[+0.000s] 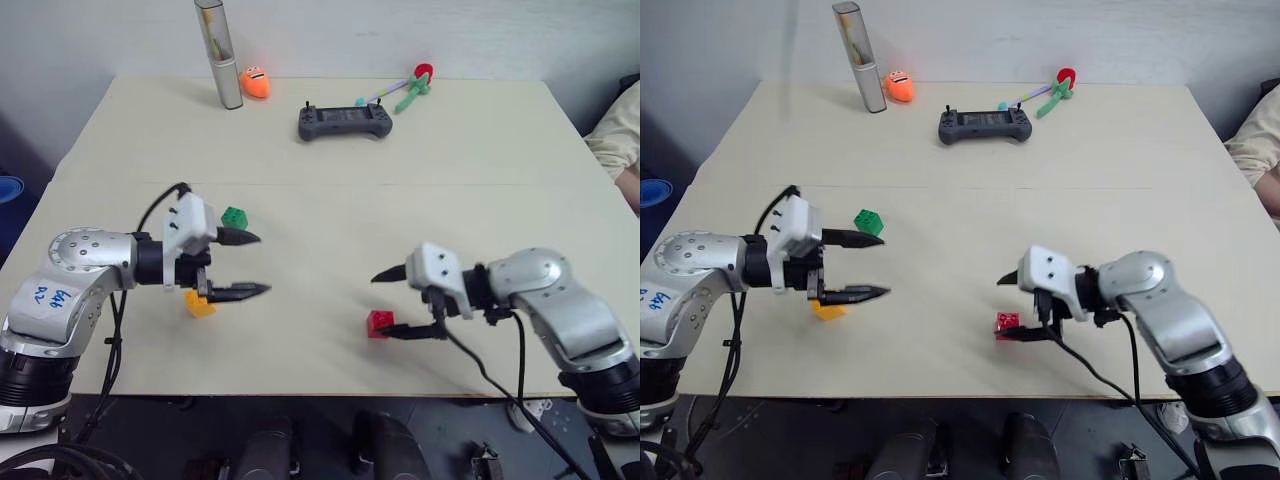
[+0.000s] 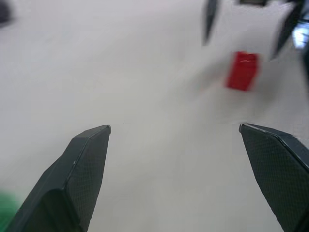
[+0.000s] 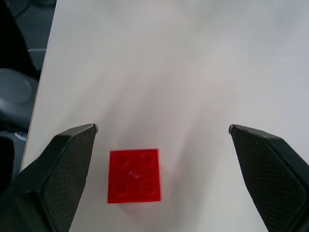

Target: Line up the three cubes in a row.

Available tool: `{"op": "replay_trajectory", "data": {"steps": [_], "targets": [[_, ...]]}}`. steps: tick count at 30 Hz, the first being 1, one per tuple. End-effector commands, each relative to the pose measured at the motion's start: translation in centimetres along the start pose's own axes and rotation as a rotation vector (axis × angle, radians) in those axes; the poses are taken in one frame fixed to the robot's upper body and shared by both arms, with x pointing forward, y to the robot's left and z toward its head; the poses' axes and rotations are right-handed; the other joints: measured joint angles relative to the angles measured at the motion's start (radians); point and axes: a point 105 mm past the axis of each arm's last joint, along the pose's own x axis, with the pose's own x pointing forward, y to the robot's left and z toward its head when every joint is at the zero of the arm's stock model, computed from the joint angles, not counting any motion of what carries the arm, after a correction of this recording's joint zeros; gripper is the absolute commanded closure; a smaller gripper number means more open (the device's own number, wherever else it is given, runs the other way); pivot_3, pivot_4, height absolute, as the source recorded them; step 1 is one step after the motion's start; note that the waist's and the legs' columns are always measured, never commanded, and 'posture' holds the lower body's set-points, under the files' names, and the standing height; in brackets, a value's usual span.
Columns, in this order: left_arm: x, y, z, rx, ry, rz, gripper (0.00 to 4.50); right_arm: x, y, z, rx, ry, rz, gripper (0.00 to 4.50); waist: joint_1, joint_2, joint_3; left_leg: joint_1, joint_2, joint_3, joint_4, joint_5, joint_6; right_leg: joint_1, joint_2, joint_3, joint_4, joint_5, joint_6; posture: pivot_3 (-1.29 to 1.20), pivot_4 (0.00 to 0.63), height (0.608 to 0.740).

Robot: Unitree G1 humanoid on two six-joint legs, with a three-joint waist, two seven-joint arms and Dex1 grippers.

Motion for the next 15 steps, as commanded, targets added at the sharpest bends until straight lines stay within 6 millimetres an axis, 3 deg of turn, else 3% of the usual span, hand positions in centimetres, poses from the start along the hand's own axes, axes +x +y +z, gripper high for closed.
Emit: {"op": "replay_trajectory", "data": {"steps": [1, 3, 7, 11, 15], "targets": [[-1.8, 3.3, -0.8, -0.099, 0.033, 0.304, 0.00, -2.6, 0.5, 3.8, -0.007, -0.163, -0.002, 0.03, 0.002, -0.001, 0.000, 0.000, 0.000, 0.000, 0.000, 0.000, 0.000, 0.000, -0.001, 0.000, 0.000, 0.000, 0.000, 0.00, 0.150, 0.740], [-2.0, 4.6, -1.5, -0.139, 0.054, 0.414, 0.00, -3.4, 0.3, 5.0, 0.019, -0.238, -0.025, 0.03, 0.003, -0.001, -0.001, 0.000, 0.000, -0.001, 0.000, 0.000, 0.000, 0.001, -0.001, 0.000, 0.000, 0.000, 0.001, 0.00, 0.150, 0.740], [-0.5, 6.2, -1.8, -0.191, 0.050, 0.484, 0.00, -3.5, -1.1, 5.5, 0.022, -0.256, -0.115, 0.03, 0.005, -0.005, -0.002, 0.001, 0.000, -0.001, 0.000, 0.000, 0.000, 0.001, -0.001, 0.000, 0.000, 0.001, 0.001, 0.00, 0.150, 0.740], [2.1, 6.9, -2.2, -0.211, 0.088, 0.477, 0.00, -3.3, -1.8, 5.7, 0.006, -0.266, -0.155, 0.03, 0.004, -0.005, -0.002, 0.000, -0.002, 0.000, 0.000, 0.000, 0.000, 0.001, 0.000, 0.000, 0.000, 0.001, 0.002, 0.00, 0.150, 0.740], [3.3, 7.9, -3.1, -0.197, 0.140, 0.489, 0.00, -3.1, -1.8, 5.8, -0.001, -0.265, -0.160, 0.03, 0.001, -0.005, -0.002, 0.000, -0.002, 0.001, 0.000, 0.000, 0.001, 0.000, 0.001, 0.000, 0.000, 0.001, 0.002, 0.00, 0.150, 0.740]]}}
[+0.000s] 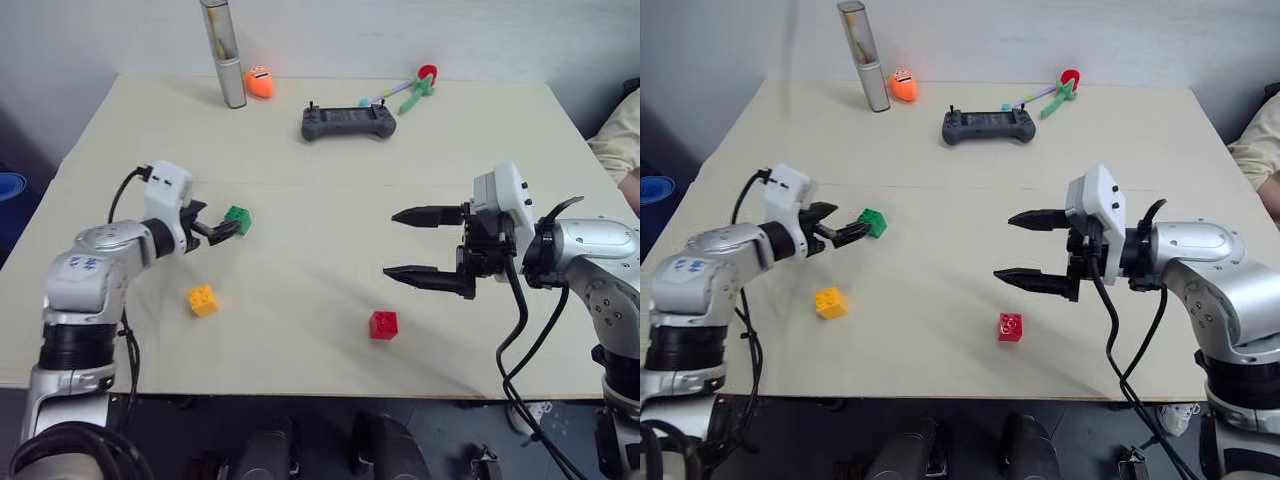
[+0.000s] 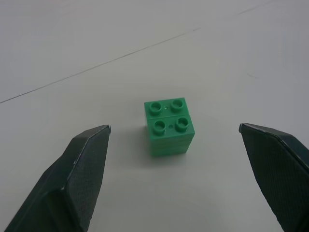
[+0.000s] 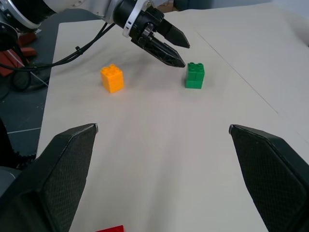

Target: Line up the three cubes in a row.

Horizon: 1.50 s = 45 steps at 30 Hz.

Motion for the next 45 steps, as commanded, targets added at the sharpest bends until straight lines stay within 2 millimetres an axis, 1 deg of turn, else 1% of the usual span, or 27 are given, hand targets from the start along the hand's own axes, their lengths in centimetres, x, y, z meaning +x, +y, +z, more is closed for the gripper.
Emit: {"op": "replay_trajectory", "data": {"steps": [1, 4, 9, 12, 13, 15, 19, 20, 23, 25, 27, 28, 29, 30, 31, 32, 33, 35, 36, 38, 41, 43, 45], "targets": [[1.0, 0.4, 0.4, 0.026, -0.006, 0.009, 0.00, 0.0, 0.0, 0.8, -0.049, -0.027, -0.015, 0.03, -0.003, 0.000, 0.000, 0.000, 0.000, 0.001, 0.000, 0.000, 0.000, 0.000, 0.000, 0.000, 0.000, 0.000, 0.000, 0.00, 0.150, 0.740], [2.1, 0.7, 0.2, 0.017, 0.008, 0.022, 0.00, 0.0, 0.0, 0.9, -0.053, -0.035, -0.031, 0.03, -0.001, 0.000, 0.000, 0.000, 0.000, 0.001, 0.000, 0.000, 0.000, 0.000, 0.000, 0.000, 0.000, 0.000, 0.000, 0.00, 0.150, 0.740], [3.9, 0.9, 0.5, 0.007, -0.001, 0.010, 0.00, 0.0, 0.3, 0.8, -0.060, -0.036, -0.032, 0.03, 0.001, 0.000, 0.000, 0.000, 0.000, 0.001, 0.000, 0.000, 0.001, 0.000, 0.000, -0.001, 0.000, 0.000, 0.000, 0.00, 0.150, 0.740], [4.4, 1.0, 0.0, 0.019, 0.021, 0.003, 0.59, 0.0, 0.3, 0.8, -0.071, -0.032, -0.036, 0.00, 0.000, 0.000, 0.000, 0.000, 0.000, 0.001, 0.000, 0.000, 0.001, 0.000, 0.000, -0.002, 0.000, 0.000, 0.001, 0.00, 0.150, 0.740], [4.5, 1.1, -0.1, 0.018, 0.022, -0.001, 0.96, 0.0, 0.4, 0.9, -0.073, -0.034, -0.037, 0.00, 0.000, 0.000, 0.000, 0.000, 0.000, 0.001, 0.000, 0.000, 0.001, -0.001, 0.000, -0.002, 0.000, 0.000, 0.001, 0.00, 0.150, 0.740], [4.6, 0.8, -0.1, 0.003, 0.021, -0.030, 1.48, 0.0, 0.4, 0.9, -0.073, -0.034, -0.040, 0.00, -0.001, 0.000, 0.000, 0.000, 0.000, 0.001, 0.000, 0.000, 0.001, -0.001, 0.000, -0.003, 0.000, 0.000, 0.001, 0.00, 0.150, 0.740], [4.7, 1.0, -0.1, 0.027, 0.042, -0.030, 2.78, 0.0, 0.3, 0.8, -0.072, -0.034, -0.049, 0.00, -0.001, -0.001, 0.000, 0.000, 0.000, 0.001, 0.000, 0.000, 0.001, -0.001, 0.000, -0.003, 0.001, 0.000, 0.001, 0.00, 0.150, 0.740], [4.7, 1.0, 0.0, 0.028, 0.040, -0.034, 2.99, 0.0, 0.3, 0.8, -0.071, -0.034, -0.049, 0.00, -0.001, -0.001, 0.000, 0.000, 0.000, 0.001, 0.000, 0.000, 0.001, -0.001, 0.000, -0.003, 0.001, 0.000, 0.001, 0.00, 0.150, 0.740], [4.5, 0.6, 0.5, 0.042, 0.020, -0.075, 2.98, -0.1, 0.4, 0.5, -0.067, -0.026, -0.046, 0.00, 0.000, -0.001, 0.000, 0.000, 0.000, 0.001, 0.000, 0.001, 0.001, -0.001, 0.000, -0.003, 0.001, 0.000, 0.001, 0.00, 0.150, 0.740], [4.0, -0.4, 1.5, 0.071, -0.027, -0.159, 2.98, -0.2, 0.6, 0.2, -0.065, -0.009, -0.036, 0.00, 0.000, -0.001, 0.000, 0.000, 0.000, 0.001, 0.000, 0.001, 0.001, -0.001, 0.000, -0.003, 0.000, 0.000, 0.001, 0.00, 0.150, 0.740], [2.3, -3.8, 3.4, 0.150, -0.115, -0.407, 2.98, -0.6, 1.3, -0.6, -0.063, 0.034, 0.012, 0.00, 0.000, -0.001, 0.000, -0.001, 0.000, 0.001, 0.000, 0.001, 0.001, -0.001, 0.000, -0.003, 0.000, 0.000, 0.001, 0.00, 0.150, 0.740], [1.2, -5.5, 3.9, 0.211, -0.136, -0.524, 2.98, -0.9, 1.9, -1.1, -0.065, 0.061, 0.046, 0.00, 0.000, -0.001, 0.000, -0.001, 0.000, 0.001, 0.000, 0.001, 0.001, -0.001, 0.000, -0.003, 0.000, 0.000, 0.001, 0.00, 0.150, 0.740], [0.4, -6.6, 4.0, 0.254, -0.144, -0.600, 2.98, -1.1, 2.2, -1.5, -0.067, 0.079, 0.069, 0.00, -0.001, -0.001, 0.000, -0.002, 0.000, 0.001, 0.000, 0.001, 0.001, -0.001, 0.000, -0.002, 0.000, 0.000, 0.001, 0.00, 0.150, 0.740], [-0.8, -8.2, 3.6, 0.315, -0.128, -0.698, 2.98, -1.5, 2.8, -2.1, -0.064, 0.109, 0.101, 0.00, -0.001, -0.001, 0.000, -0.002, 0.000, 0.001, 0.000, 0.000, 0.001, -0.001, 0.000, -0.002, -0.001, 0.000, 0.001, 0.00, 0.150, 0.740], [-1.5, -9.2, 3.3, 0.352, -0.113, -0.762, 2.98, -1.8, 3.1, -2.4, -0.061, 0.128, 0.121, 0.00, -0.002, -0.001, 0.000, -0.002, 0.000, 0.001, 0.000, 0.000, 0.001, -0.001, 0.000, -0.002, -0.001, 0.000, 0.001, 0.00, 0.150, 0.740], [-2.1, -9.9, 3.1, 0.373, -0.102, -0.800, 2.98, -2.0, 3.3, -2.7, -0.060, 0.139, 0.133, 0.00, -0.002, -0.001, 0.000, -0.002, 0.000, 0.001, 0.000, 0.000, 0.001, -0.001, 0.000, -0.002, -0.001, 0.000, 0.001, 0.00, 0.150, 0.740], [-2.7, -11.0, 2.5, 0.407, -0.086, -0.856, 2.98, -2.3, 3.5, -2.9, -0.059, 0.152, 0.145, 0.00, -0.002, -0.001, 0.000, 0.000, 0.000, 0.001, 0.000, 0.000, 0.001, 0.000, 0.000, -0.001, -0.001, 0.000, 0.001, 0.00, 0.150, 0.740], [-4.0, -13.9, 0.5, 0.495, -0.028, -0.971, 2.98, -2.7, 3.8, -3.5, -0.053, 0.177, 0.151, 0.00, -0.003, -0.001, 0.000, 0.001, 0.000, 0.001, 0.000, 0.001, 0.001, 0.001, 0.000, 0.000, 0.000, 0.000, 0.001, 0.00, 0.150, 0.740], [-4.2, -14.9, -0.3, 0.525, -0.009, -0.999, 2.98, -2.8, 3.9, -3.7, -0.051, 0.183, 0.151, 0.00, -0.003, -0.001, 0.000, 0.001, 0.000, 0.001, 0.000, 0.001, 0.001, 0.001, -0.001, 0.001, 0.000, 0.000, 0.001, 0.00, 0.150, 0.740], [-4.0, -15.9, -1.4, 0.564, 0.002, -0.993, 2.98, -2.9, 4.1, -3.8, -0.046, 0.189, 0.152, 0.00, -0.001, -0.001, 0.000, 0.001, 0.000, 0.001, 0.000, 0.001, 0.001, 0.001, -0.001, 0.001, 0.000, 0.000, 0.001, 0.00, 0.150, 0.740], [-3.4, -16.4, -2.8, 0.602, 0.017, -0.976, 2.98, -3.1, 4.5, -4.1, -0.041, 0.201, 0.163, 0.00, 0.000, -0.001, 0.000, 0.001, 0.000, 0.000, 0.001, 0.001, 0.001, 0.001, -0.002, 0.001, 0.000, 0.000, 0.001, 0.00, 0.150, 0.740], [-2.9, -16.5, -3.3, 0.599, 0.021, -0.965, 2.98, -3.1, 4.6, -4.2, -0.039, 0.208, 0.165, 0.00, 0.001, -0.001, 0.000, 0.001, 0.000, 0.000, 0.001, 0.001, 0.001, 0.001, -0.002, 0.001, 0.000, 0.000, 0.001, 0.00, 0.150, 0.740], [-2.4, -16.8, -3.2, 0.580, 0.001, -0.961, 2.98, -3.2, 4.5, -4.3, -0.037, 0.213, 0.161, 0.00, 0.003, -0.001, 0.000, 0.000, 0.000, 0.000, 0.001, 0.001, 0.002, 0.001, -0.002, 0.001, 0.000, 0.000, 0.001, 0.00, 0.150, 0.740]]}}
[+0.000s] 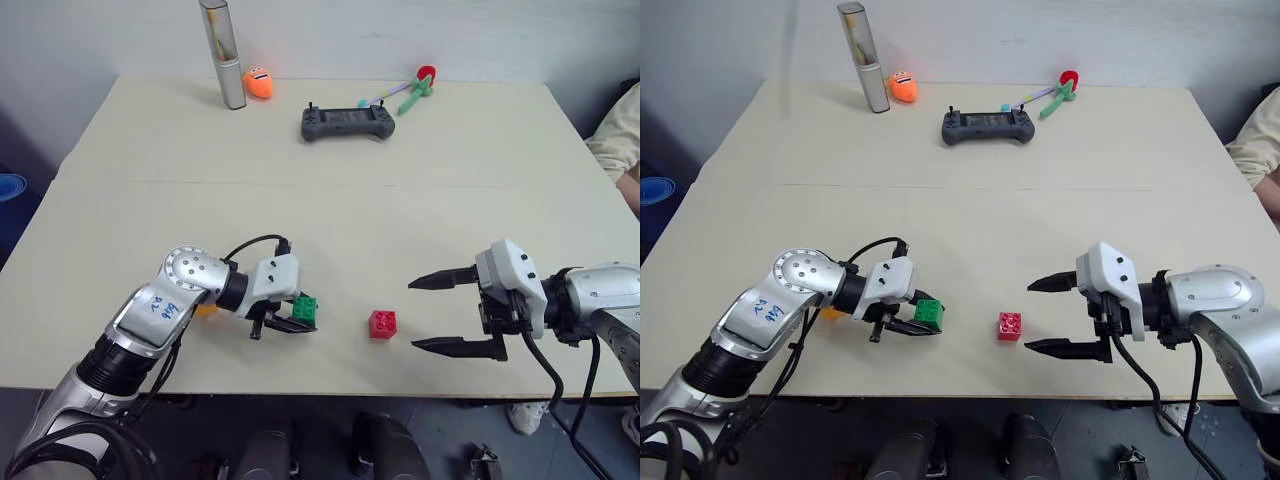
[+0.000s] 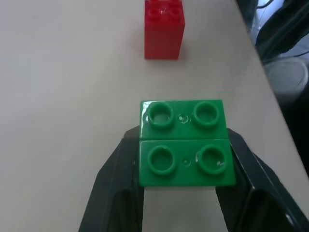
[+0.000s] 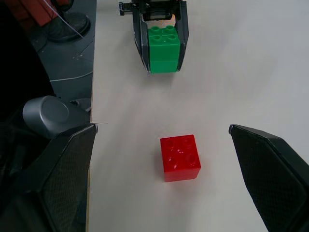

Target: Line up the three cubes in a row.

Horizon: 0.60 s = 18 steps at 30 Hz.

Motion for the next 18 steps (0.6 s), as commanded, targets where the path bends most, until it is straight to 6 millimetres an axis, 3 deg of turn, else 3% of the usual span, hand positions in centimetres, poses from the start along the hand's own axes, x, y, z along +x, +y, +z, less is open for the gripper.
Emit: {"op": "replay_trajectory", "data": {"steps": [1, 14, 18], "targets": [[0.6, 0.5, 0.7, 0.033, -0.032, 0.024, 2.98, -0.5, 0.3, 0.9, -0.065, 0.008, -0.002, 0.00, 0.002, 0.000, 0.000, 0.000, 0.000, 0.000, 0.000, 0.000, 0.000, 0.000, 0.000, 0.000, 0.000, 0.000, 0.000, 0.00, 0.150, 0.740], [1.7, -0.5, -1.2, 0.070, 0.004, -0.039, 2.98, -0.3, 0.3, 0.1, -0.070, 0.025, -0.022, 0.00, 0.000, 0.000, 0.000, 0.000, 0.000, -0.001, 0.000, 0.000, 0.000, 0.000, 0.000, -0.001, 0.000, 0.000, 0.000, 0.00, 0.150, 0.740], [1.9, 0.0, -1.6, 0.072, 0.014, -0.009, 2.98, -0.1, 0.2, 0.2, -0.067, 0.013, -0.031, 0.00, 0.000, 0.000, 0.000, 0.000, 0.000, -0.001, 0.000, 0.000, 0.000, 0.000, -0.001, -0.001, 0.000, 0.000, 0.000, 0.00, 0.150, 0.740]]}}
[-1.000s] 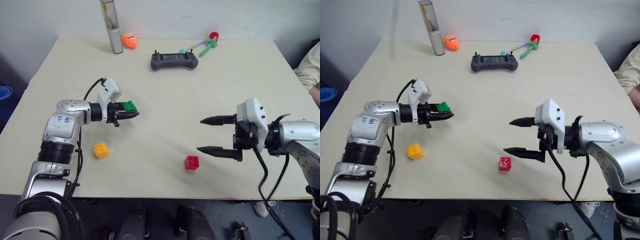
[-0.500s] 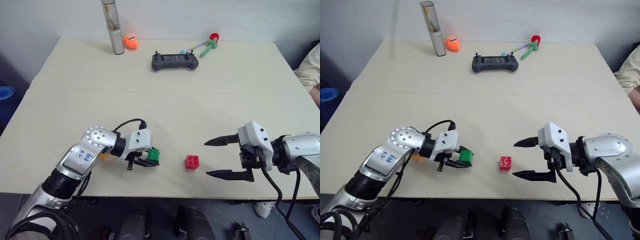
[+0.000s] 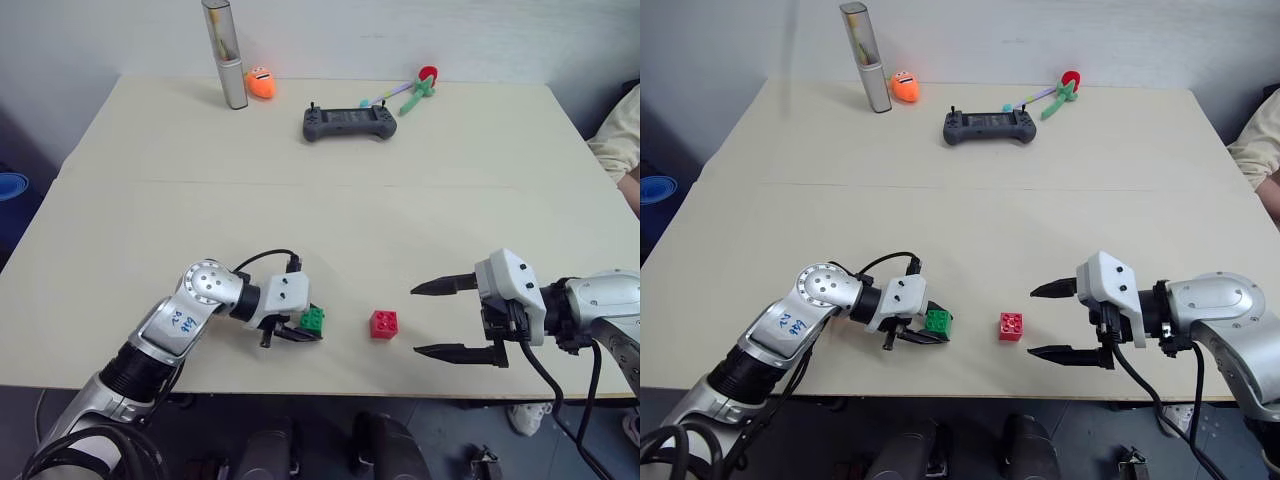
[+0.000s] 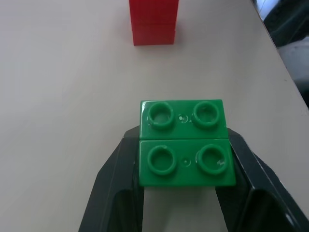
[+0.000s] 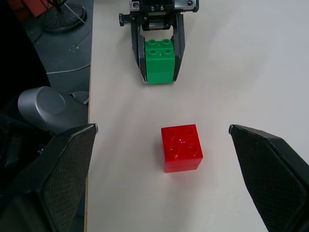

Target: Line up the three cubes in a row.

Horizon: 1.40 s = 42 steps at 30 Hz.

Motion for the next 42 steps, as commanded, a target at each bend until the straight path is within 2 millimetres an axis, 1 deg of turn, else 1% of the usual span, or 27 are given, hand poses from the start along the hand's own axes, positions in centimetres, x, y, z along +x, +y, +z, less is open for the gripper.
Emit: {"op": "replay_trajectory", "data": {"steps": [1, 4, 10, 12, 13, 15, 18, 19, 20, 21, 24, 26, 28, 29, 30, 32, 33, 35, 36, 38, 39, 42], "targets": [[0.0, 0.6, 0.0, 0.013, -0.008, 0.032, 2.98, 0.0, 0.1, 0.9, -0.051, -0.016, -0.008, 0.00, 0.000, 0.000, 0.000, 0.000, 0.000, 0.000, 0.000, 0.000, 0.000, 0.000, 0.000, 0.000, 0.000, 0.000, 0.000, 0.00, 0.150, 0.740], [0.1, 0.5, 0.1, 0.007, -0.015, 0.032, 2.98, 0.2, 0.2, 1.0, -0.049, -0.023, -0.008, 0.00, 0.001, 0.000, 0.000, 0.000, 0.000, 0.000, 0.000, 0.000, 0.000, 0.000, -0.001, 0.000, 0.000, 0.000, 0.000, 0.00, 0.150, 0.740], [0.1, -0.2, -0.2, -0.015, -0.023, 0.022, 2.98, 0.2, 0.2, 1.1, -0.047, -0.028, -0.008, 0.00, 0.000, 0.000, 0.000, 0.000, 0.000, 0.000, 0.000, 0.000, 0.000, 0.000, -0.001, 0.000, 0.000, 0.000, 0.000, 0.00, 0.150, 0.740], [-0.1, -0.2, -0.2, -0.027, -0.027, 0.030, 2.23, 0.2, 0.1, 1.1, -0.047, -0.030, -0.009, 0.00, -0.001, 0.000, 0.000, 0.000, 0.000, 0.000, 0.000, 0.000, 0.000, 0.000, -0.001, 0.000, 0.000, 0.000, 0.000, 0.00, 0.150, 0.740], [-0.4, 0.0, 0.0, -0.025, -0.031, 0.044, 2.04, 0.2, 0.1, 1.1, -0.047, -0.031, -0.008, 0.00, -0.001, 0.000, 0.000, 0.000, 0.000, 0.000, 0.000, 0.000, 0.000, 0.000, -0.001, 0.000, 0.000, 0.000, 0.000, 0.00, 0.150, 0.740], [-0.9, 0.3, 0.4, -0.023, -0.039, 0.064, 1.38, 0.2, 0.0, 1.2, -0.045, -0.033, -0.006, 0.00, -0.001, 0.000, 0.000, 0.000, 0.000, 0.000, 0.000, 0.000, 0.000, 0.000, -0.001, 0.000, 0.000, 0.000, 0.000, 0.00, 0.150, 0.740], [-2.0, 0.9, 1.9, -0.051, -0.098, 0.083, 0.44, 0.3, 0.0, 1.0, -0.043, -0.032, 0.001, 0.00, -0.001, 0.000, 0.000, 0.000, 0.000, -0.001, 0.000, 0.000, 0.000, 0.000, -0.001, 0.000, 0.000, 0.000, 0.000, 0.00, 0.150, 0.740], [-2.7, 1.0, 3.0, -0.059, -0.141, 0.083, 0.18, 0.4, -0.1, 1.0, -0.038, -0.034, 0.006, 0.00, 0.000, 0.000, 0.000, 0.000, 0.000, -0.001, 0.000, 0.000, 0.000, 0.000, -0.001, 0.000, 0.000, 0.000, 0.000, 0.00, 0.150, 0.740], [-3.2, 1.0, 3.7, -0.063, -0.169, 0.081, 0.03, 0.5, -0.1, 0.9, -0.034, -0.036, 0.010, 0.00, -0.001, 0.000, 0.000, 0.000, 0.000, -0.001, 0.001, 0.000, 0.000, 0.000, -0.001, 0.000, 0.000, 0.000, 0.000, 0.00, 0.150, 0.740], [-3.7, 1.0, 4.2, -0.064, -0.187, 0.078, 0.03, 0.6, -0.1, 0.9, -0.032, -0.037, 0.012, 0.00, -0.001, 0.000, 0.000, 0.000, 0.000, -0.001, 0.001, 0.000, 0.000, 0.000, -0.001, 0.000, 0.000, 0.000, 0.000, 0.00, 0.150, 0.740], [-6.1, 0.7, 5.4, -0.058, -0.200, 0.073, 0.03, 0.8, -0.4, 0.8, -0.027, -0.043, 0.014, 0.00, -0.003, 0.000, 0.000, 0.000, 0.001, -0.001, 0.001, 0.000, 0.000, 0.000, -0.001, 0.000, 0.000, 0.000, 0.000, 0.00, 0.150, 0.740], [-9.0, 0.6, 5.4, -0.074, -0.178, 0.109, 0.03, 0.8, -0.6, 1.0, -0.023, -0.055, 0.026, 0.00, -0.007, 0.000, 0.000, 0.000, 0.001, -0.001, 0.001, 0.000, 0.000, 0.000, -0.001, 0.000, 0.000, 0.000, 0.000, 0.00, 0.150, 0.740], [-11.3, 0.4, 4.6, -0.095, -0.132, 0.147, 0.03, 0.6, -0.7, 1.3, -0.031, -0.069, 0.044, 0.00, -0.011, 0.000, 0.000, 0.000, 0.002, -0.001, 0.001, 0.000, -0.001, 0.000, 0.000, 0.000, 0.000, 0.000, 0.000, 0.00, 0.150, 0.740], [-12.6, 0.2, 3.5, -0.112, -0.088, 0.182, 0.03, 0.4, -0.8, 1.6, -0.042, -0.077, 0.052, 0.00, -0.012, 0.000, 0.000, 0.000, 0.002, -0.001, 0.001, 0.000, -0.002, 0.000, 0.001, 0.000, 0.000, 0.000, -0.001, 0.00, 0.150, 0.740], [-13.4, 0.0, 2.9, -0.123, -0.058, 0.204, 0.03, 0.3, -0.8, 1.7, -0.050, -0.082, 0.057, 0.00, -0.014, 0.000, 0.000, 0.000, 0.002, -0.001, 0.000, 0.000, -0.002, 0.000, 0.001, 0.000, 0.000, 0.000, -0.001, 0.00, 0.150, 0.740], [-15.7, -0.8, 0.6, -0.158, 0.028, 0.264, 0.03, -0.1, -1.1, 2.1, -0.059, -0.088, 0.061, 0.00, -0.015, 0.001, 0.000, 0.000, 0.002, 0.000, 0.000, -0.001, -0.002, 0.000, 0.000, 0.000, -0.001, 0.000, -0.001, 0.00, 0.150, 0.740], [-16.2, -1.1, 0.1, -0.165, 0.051, 0.277, 0.03, -0.2, -1.1, 2.2, -0.060, -0.089, 0.061, 0.00, -0.016, 0.001, 0.000, 0.000, 0.002, 0.000, -0.001, -0.001, -0.002, 0.000, 0.000, 0.000, -0.001, 0.000, -0.001, 0.00, 0.150, 0.740], [-18.3, -2.6, -2.3, -0.243, 0.104, 0.360, 0.03, -0.7, -1.5, 2.5, -0.063, -0.094, 0.053, 0.00, -0.014, 0.001, 0.000, 0.000, 0.002, 0.000, -0.001, -0.001, -0.002, 0.000, 0.000, 0.000, -0.001, 0.000, -0.001, 0.00, 0.150, 0.740], [-19.0, -3.3, -3.2, -0.270, 0.123, 0.392, 0.03, -0.8, -1.6, 2.5, -0.063, -0.097, 0.051, 0.00, -0.016, 0.001, 0.000, 0.000, 0.002, 0.000, -0.001, -0.001, -0.001, 0.000, -0.001, 0.000, -0.002, 0.000, -0.001, 0.00, 0.150, 0.740], [-19.9, -4.7, -4.8, -0.323, 0.143, 0.464, 0.03, -0.9, -1.7, 2.6, -0.048, -0.100, 0.053, 0.00, -0.014, 0.001, 0.000, 0.000, 0.002, 0.000, -0.001, -0.002, -0.001, 0.000, -0.002, 0.000, -0.002, 0.000, -0.001, 0.00, 0.150, 0.740], [-19.8, -5.1, -5.2, -0.340, 0.133, 0.491, 0.03, -0.9, -1.6, 2.5, -0.043, -0.100, 0.057, 0.00, -0.013, 0.001, 0.000, 0.000, 0.002, -0.001, -0.001, -0.002, -0.001, -0.001, -0.001, 0.000, -0.003, 0.000, -0.001, 0.00, 0.150, 0.740], [-19.2, -5.1, -5.2, -0.350, 0.083, 0.546, 0.03, -0.6, -1.7, 2.4, -0.037, -0.103, 0.063, 0.00, -0.001, 0.001, 0.000, 0.000, 0.002, -0.001, -0.001, -0.003, -0.001, 0.000, -0.003, 0.000, -0.004, 0.000, -0.001, 0.00, 0.150, 0.740]]}}
